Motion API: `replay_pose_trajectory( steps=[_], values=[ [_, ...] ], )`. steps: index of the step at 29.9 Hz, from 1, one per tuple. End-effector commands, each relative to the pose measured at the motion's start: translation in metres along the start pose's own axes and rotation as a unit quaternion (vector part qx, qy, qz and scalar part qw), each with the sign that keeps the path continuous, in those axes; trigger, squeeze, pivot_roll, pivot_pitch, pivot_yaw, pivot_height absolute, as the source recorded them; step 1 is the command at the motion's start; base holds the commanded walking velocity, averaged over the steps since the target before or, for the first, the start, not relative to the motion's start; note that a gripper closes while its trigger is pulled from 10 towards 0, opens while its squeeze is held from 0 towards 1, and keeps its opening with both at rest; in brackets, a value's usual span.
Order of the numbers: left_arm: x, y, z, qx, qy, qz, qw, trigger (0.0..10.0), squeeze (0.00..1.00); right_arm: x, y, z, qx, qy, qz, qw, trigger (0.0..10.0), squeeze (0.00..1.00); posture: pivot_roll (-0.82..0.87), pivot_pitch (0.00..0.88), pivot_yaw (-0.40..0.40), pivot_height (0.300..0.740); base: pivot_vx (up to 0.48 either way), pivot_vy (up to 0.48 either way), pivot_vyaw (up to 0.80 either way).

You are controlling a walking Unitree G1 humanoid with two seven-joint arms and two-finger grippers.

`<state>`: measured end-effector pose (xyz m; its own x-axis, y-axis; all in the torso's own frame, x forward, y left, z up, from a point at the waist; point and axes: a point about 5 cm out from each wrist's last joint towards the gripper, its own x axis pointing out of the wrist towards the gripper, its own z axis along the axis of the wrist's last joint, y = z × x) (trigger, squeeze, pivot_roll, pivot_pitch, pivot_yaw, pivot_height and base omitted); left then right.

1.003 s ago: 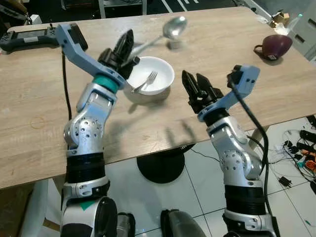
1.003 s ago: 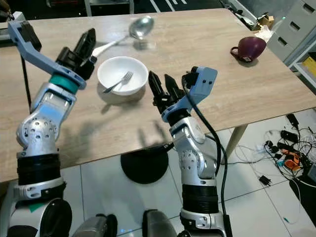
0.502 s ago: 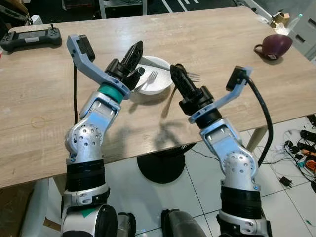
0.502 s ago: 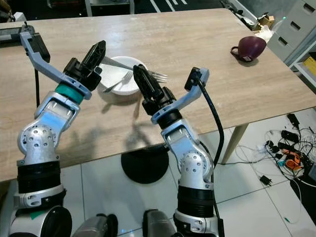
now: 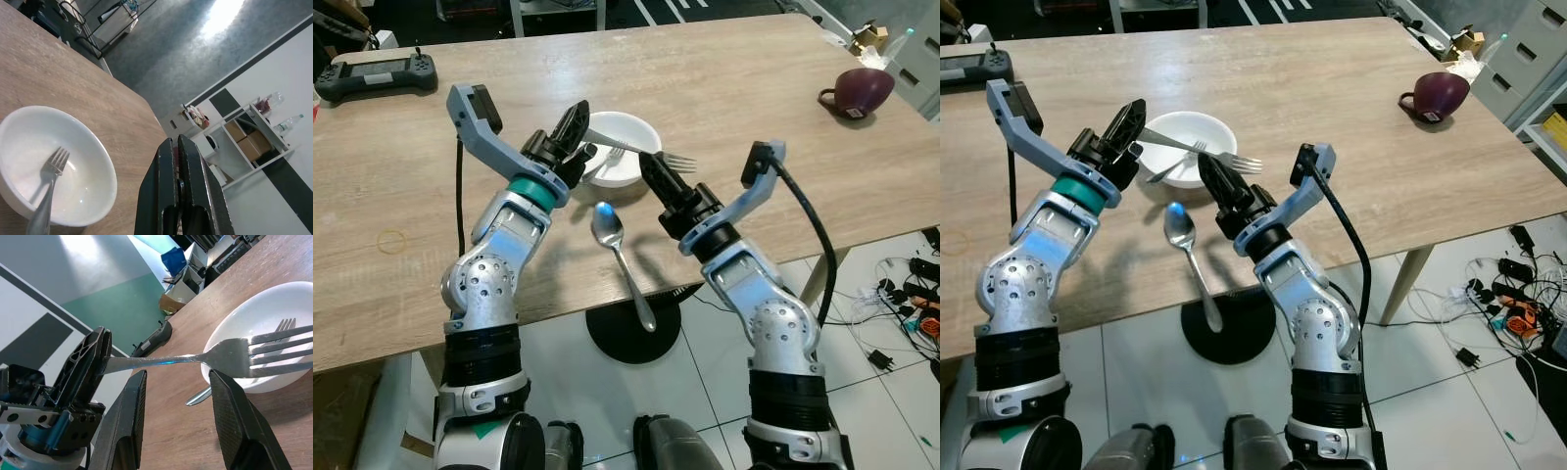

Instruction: Setting the table

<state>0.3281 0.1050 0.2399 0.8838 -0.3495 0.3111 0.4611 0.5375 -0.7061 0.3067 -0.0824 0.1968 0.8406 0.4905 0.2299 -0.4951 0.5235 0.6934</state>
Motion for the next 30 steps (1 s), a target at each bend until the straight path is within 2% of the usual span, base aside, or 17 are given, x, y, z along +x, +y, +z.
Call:
replay_pose_trajectory(
  steps=[1,6,7,8,9,10,11,12,14,16,17,18,20,21,23,28,30],
  values=[
    [-0.001,-0.001,0.001,-0.002,-0.009,0.002,1.000,10.0,0.00,-0.002,-0.005,0.000,-0.014,0.002,-0.013,1.000,10.0,0.00,-0.12,0.068,0.011,0.740,0.000,0.000,0.00],
    [-0.002,-0.002,0.006,-0.004,-0.017,-0.005,1.000,10.0,0.00,-0.002,-0.006,0.002,-0.017,0.001,-0.013,1.000,10.0,0.00,-0.12,0.068,0.010,0.740,0.000,0.000,0.00],
    [-0.002,-0.004,0.009,0.005,-0.016,-0.010,1.000,10.0,0.00,-0.003,-0.005,0.005,-0.043,-0.003,-0.011,0.999,10.0,0.00,-0.12,0.066,0.011,0.740,0.000,0.000,0.00],
    [-0.003,-0.005,0.013,0.021,-0.017,-0.016,1.000,10.0,0.00,-0.004,-0.003,0.010,-0.108,-0.005,-0.006,0.994,10.0,0.00,-0.12,0.066,0.011,0.740,0.000,0.000,0.00],
    [-0.003,-0.005,0.017,0.043,-0.017,-0.018,0.999,10.0,0.00,-0.004,0.001,0.016,-0.187,-0.008,-0.001,0.982,10.0,0.00,-0.12,0.066,0.012,0.740,0.000,0.000,0.00],
    [-0.003,-0.005,0.017,0.043,-0.017,-0.018,0.999,10.0,0.00,-0.004,0.001,0.016,-0.187,-0.008,-0.001,0.982,10.0,0.00,-0.12,0.066,0.012,0.740,0.000,0.000,0.00],
    [-0.004,-0.005,0.020,0.058,-0.017,-0.018,0.998,10.0,0.00,-0.004,0.004,0.019,-0.240,-0.010,0.005,0.971,10.0,0.00,-0.12,0.066,0.012,0.740,0.000,0.000,0.00],
    [-0.004,-0.005,0.020,0.058,-0.017,-0.018,0.998,10.0,0.00,-0.004,0.004,0.019,-0.240,-0.010,0.005,0.971,10.0,0.00,-0.12,0.066,0.012,0.740,0.000,0.000,0.00],
    [-0.005,-0.004,0.026,0.085,-0.011,-0.021,0.996,10.0,0.00,-0.005,0.011,0.026,-0.363,-0.020,0.017,0.932,10.0,0.00,-0.12,0.067,0.012,0.740,0.000,0.000,0.00],
    [-0.006,-0.004,0.028,0.095,-0.008,-0.023,0.995,10.0,0.00,-0.005,0.014,0.029,-0.414,-0.024,0.025,0.910,10.0,0.00,-0.12,0.067,0.012,0.740,0.000,0.000,0.00],
    [-0.006,-0.004,0.030,0.104,-0.002,-0.024,0.994,10.0,0.00,-0.005,0.020,0.033,-0.464,-0.036,0.035,0.885,10.0,0.00,-0.12,0.070,0.013,0.740,0.000,0.000,0.00],
    [-0.006,-0.004,0.030,0.104,-0.002,-0.024,0.994,10.0,0.00,-0.005,0.020,0.033,-0.464,-0.036,0.035,0.885,10.0,0.00,-0.12,0.070,0.013,0.740,0.000,0.000,0.00],
    [-0.004,-0.003,0.034,0.116,0.010,-0.028,0.993,10.0,0.00,-0.004,0.033,0.038,-0.542,-0.056,0.063,0.836,10.0,0.00,-0.12,0.070,0.013,0.740,0.000,0.000,0.00],
    [-0.003,-0.003,0.034,0.120,0.020,-0.033,0.992,10.0,0.00,-0.003,0.039,0.037,-0.560,-0.058,0.080,0.823,10.0,0.00,-0.12,0.070,0.014,0.740,0.000,0.000,0.00],
    [0.000,-0.006,0.030,0.127,0.041,-0.051,0.990,10.0,0.00,-0.002,0.045,0.028,-0.566,-0.047,0.110,0.815,10.0,0.00,-0.12,0.070,0.014,0.740,0.000,0.000,0.00],
    [0.001,-0.008,0.028,0.131,0.052,-0.061,0.988,10.0,0.00,-0.002,0.047,0.023,-0.571,-0.039,0.125,0.811,10.0,0.00,-0.12,0.070,0.014,0.740,0.000,0.000,0.00],
    [0.002,-0.014,0.026,0.139,0.071,-0.084,0.984,10.0,0.00,-0.002,0.048,0.013,-0.570,-0.018,0.148,0.808,10.0,0.00,-0.12,0.070,0.019,0.740,0.000,0.000,0.00]
  ],
)
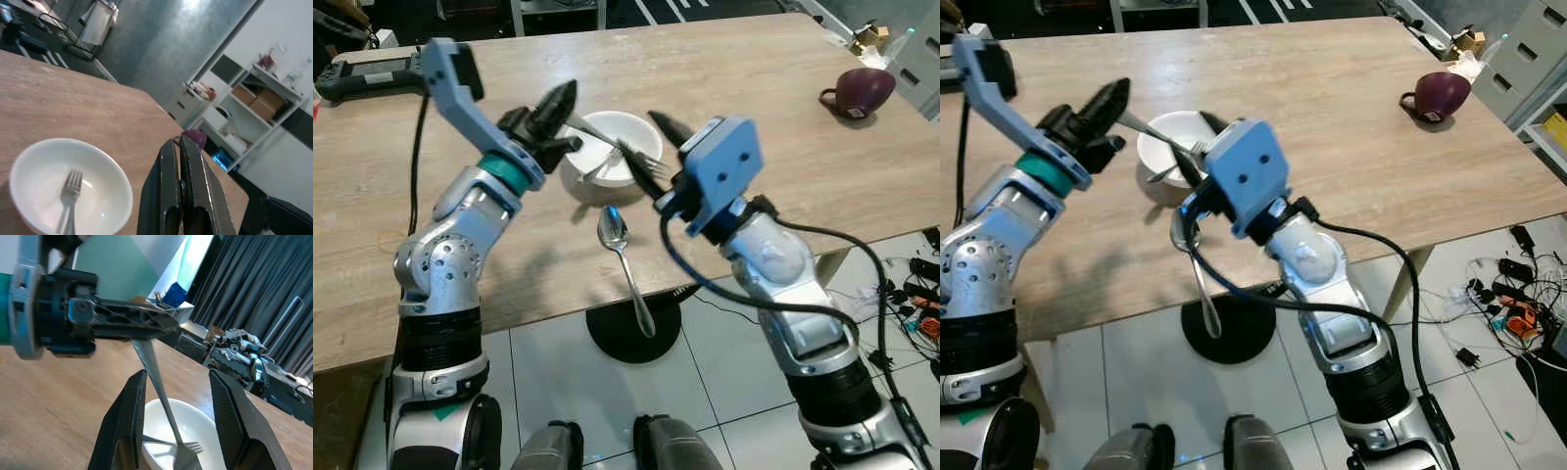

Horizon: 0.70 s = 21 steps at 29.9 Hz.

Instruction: Setting the table

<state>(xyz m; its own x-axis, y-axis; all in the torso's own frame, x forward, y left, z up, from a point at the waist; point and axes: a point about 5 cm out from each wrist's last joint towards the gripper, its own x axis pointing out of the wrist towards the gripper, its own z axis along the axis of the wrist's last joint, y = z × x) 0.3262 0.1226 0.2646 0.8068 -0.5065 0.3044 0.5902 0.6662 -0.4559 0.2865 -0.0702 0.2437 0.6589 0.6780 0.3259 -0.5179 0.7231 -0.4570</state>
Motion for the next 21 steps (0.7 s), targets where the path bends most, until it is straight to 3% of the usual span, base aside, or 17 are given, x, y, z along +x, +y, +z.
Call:
replay_pose_trajectory(
  steps=[1,10,15,21],
  values=[
    [0.004,-0.009,-0.003,0.005,0.027,-0.040,0.999,10.0,0.00,-0.001,0.014,-0.006,0.003,0.009,0.042,0.999,10.0,0.00,-0.12,0.070,0.019,0.740,0.000,0.000,0.00],
    [-0.001,-0.024,-0.007,0.026,0.064,-0.099,0.993,10.0,0.00,-0.002,0.024,-0.022,0.009,0.035,0.050,0.998,10.0,0.00,-0.11,0.074,0.019,0.740,0.000,0.000,0.00],
    [-0.004,-0.031,-0.008,0.038,0.071,-0.122,0.989,10.0,0.00,-0.003,0.016,-0.033,0.022,0.059,-0.002,0.998,10.0,0.00,-0.11,0.076,0.015,0.740,0.000,0.000,0.00],
    [-0.005,-0.013,-0.015,0.062,0.075,-0.064,0.993,10.0,0.00,-0.003,0.002,-0.026,0.031,0.037,-0.039,0.998,10.0,0.00,-0.11,0.079,0.013,0.740,0.000,0.000,0.00]
  ],
)
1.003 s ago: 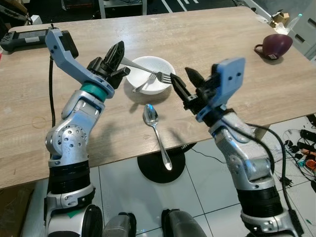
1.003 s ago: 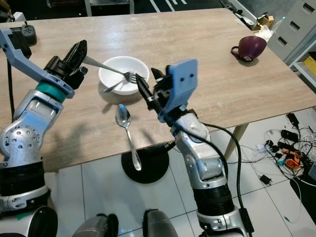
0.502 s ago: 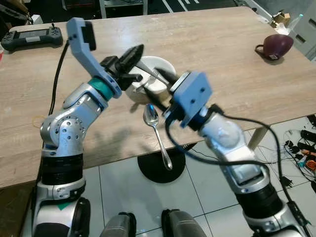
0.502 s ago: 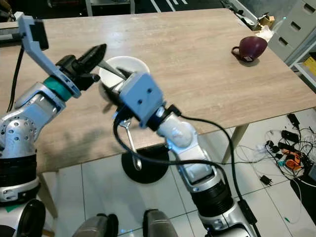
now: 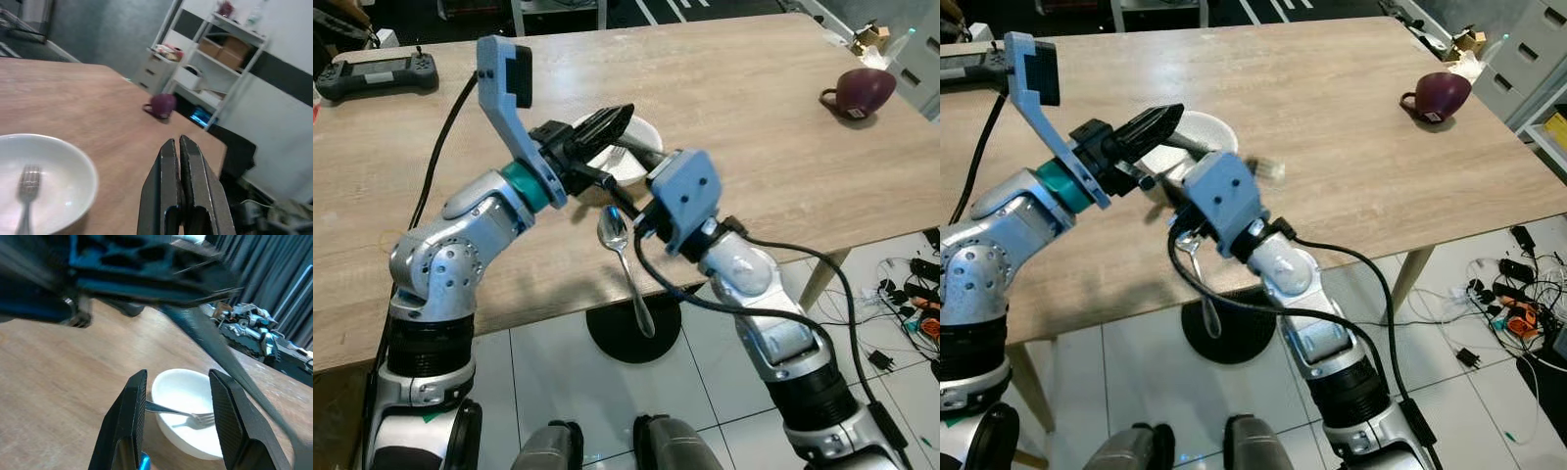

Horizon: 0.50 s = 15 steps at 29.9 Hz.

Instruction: Setting the table

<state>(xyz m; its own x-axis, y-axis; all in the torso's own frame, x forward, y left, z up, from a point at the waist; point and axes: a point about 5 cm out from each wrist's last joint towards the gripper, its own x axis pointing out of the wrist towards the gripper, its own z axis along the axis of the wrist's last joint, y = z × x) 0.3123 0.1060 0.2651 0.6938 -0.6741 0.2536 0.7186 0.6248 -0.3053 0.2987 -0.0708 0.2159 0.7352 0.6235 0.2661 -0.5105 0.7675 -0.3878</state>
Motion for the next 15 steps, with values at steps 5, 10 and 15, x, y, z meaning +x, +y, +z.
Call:
replay_pose_trajectory(
  steps=[5,10,15],
  values=[
    [-0.004,0.021,-0.007,0.010,0.002,0.077,0.997,10.0,0.00,-0.007,-0.004,0.009,0.007,-0.026,0.008,1.000,10.0,0.00,-0.12,0.080,0.011,0.740,0.000,0.000,0.00],
    [-0.008,0.031,-0.003,0.014,-0.008,0.113,0.993,10.0,0.00,-0.014,0.000,0.008,0.005,-0.023,0.031,0.999,10.0,0.00,-0.12,0.081,0.012,0.740,0.000,0.000,0.00],
    [-0.009,0.028,-0.001,0.010,-0.009,0.100,0.995,10.0,0.00,-0.015,0.001,0.005,-0.002,-0.019,0.033,0.999,10.0,0.00,-0.12,0.081,0.012,0.740,0.000,0.000,0.00]
  ],
)
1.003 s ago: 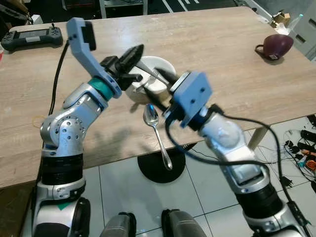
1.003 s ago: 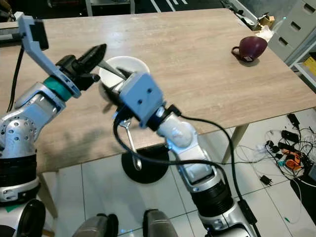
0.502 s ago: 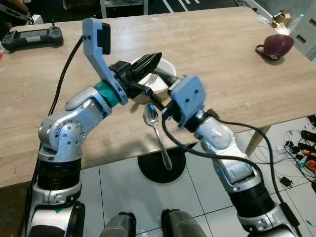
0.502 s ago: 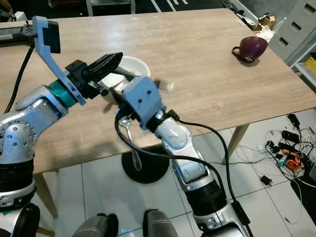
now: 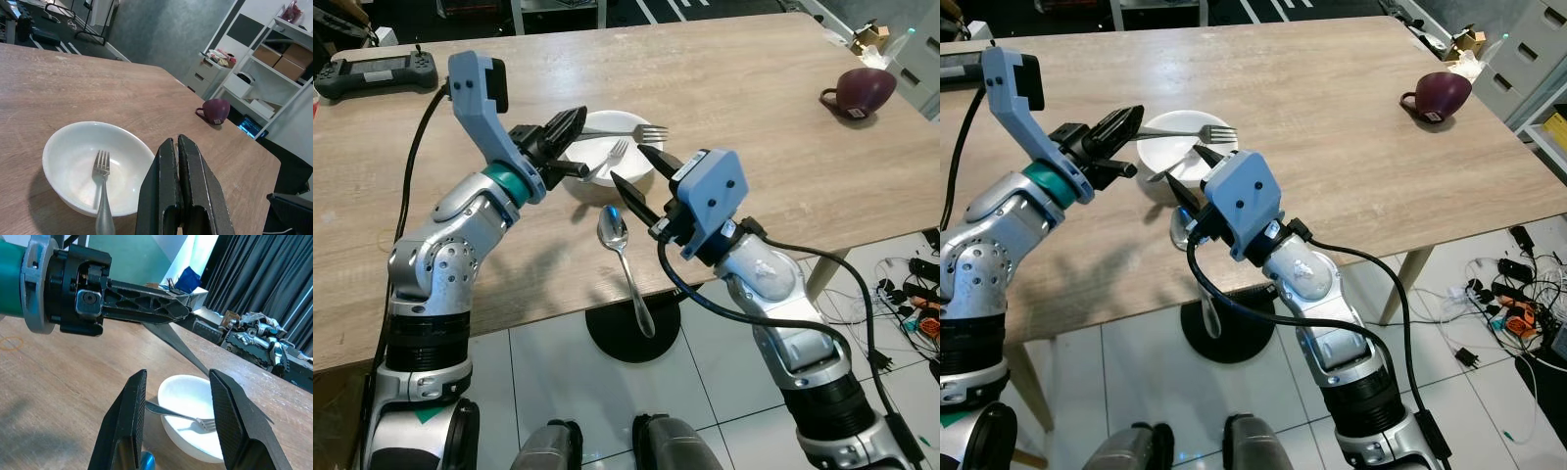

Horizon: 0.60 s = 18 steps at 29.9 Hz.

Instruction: Setting the table

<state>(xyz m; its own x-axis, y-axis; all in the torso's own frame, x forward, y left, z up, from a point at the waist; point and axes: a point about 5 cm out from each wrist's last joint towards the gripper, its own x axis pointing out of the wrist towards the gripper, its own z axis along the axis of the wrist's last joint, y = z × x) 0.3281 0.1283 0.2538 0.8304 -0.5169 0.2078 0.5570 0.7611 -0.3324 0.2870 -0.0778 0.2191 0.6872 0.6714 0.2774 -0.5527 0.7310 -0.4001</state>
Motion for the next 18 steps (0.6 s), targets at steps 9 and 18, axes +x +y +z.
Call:
replay_pose_trajectory(
  steps=[9,18],
  values=[
    [-0.013,-0.031,-0.004,-0.015,0.040,-0.129,0.991,10.0,0.00,0.006,-0.003,-0.004,-0.113,0.003,-0.036,0.993,10.0,0.00,-0.11,0.078,0.013,0.740,0.000,0.000,0.00],
    [-0.020,-0.040,-0.009,-0.006,0.062,-0.160,0.985,10.0,0.00,0.007,-0.013,-0.006,-0.156,0.013,-0.072,0.985,10.0,0.00,-0.11,0.073,0.013,0.740,0.000,0.000,0.00]
  ],
)
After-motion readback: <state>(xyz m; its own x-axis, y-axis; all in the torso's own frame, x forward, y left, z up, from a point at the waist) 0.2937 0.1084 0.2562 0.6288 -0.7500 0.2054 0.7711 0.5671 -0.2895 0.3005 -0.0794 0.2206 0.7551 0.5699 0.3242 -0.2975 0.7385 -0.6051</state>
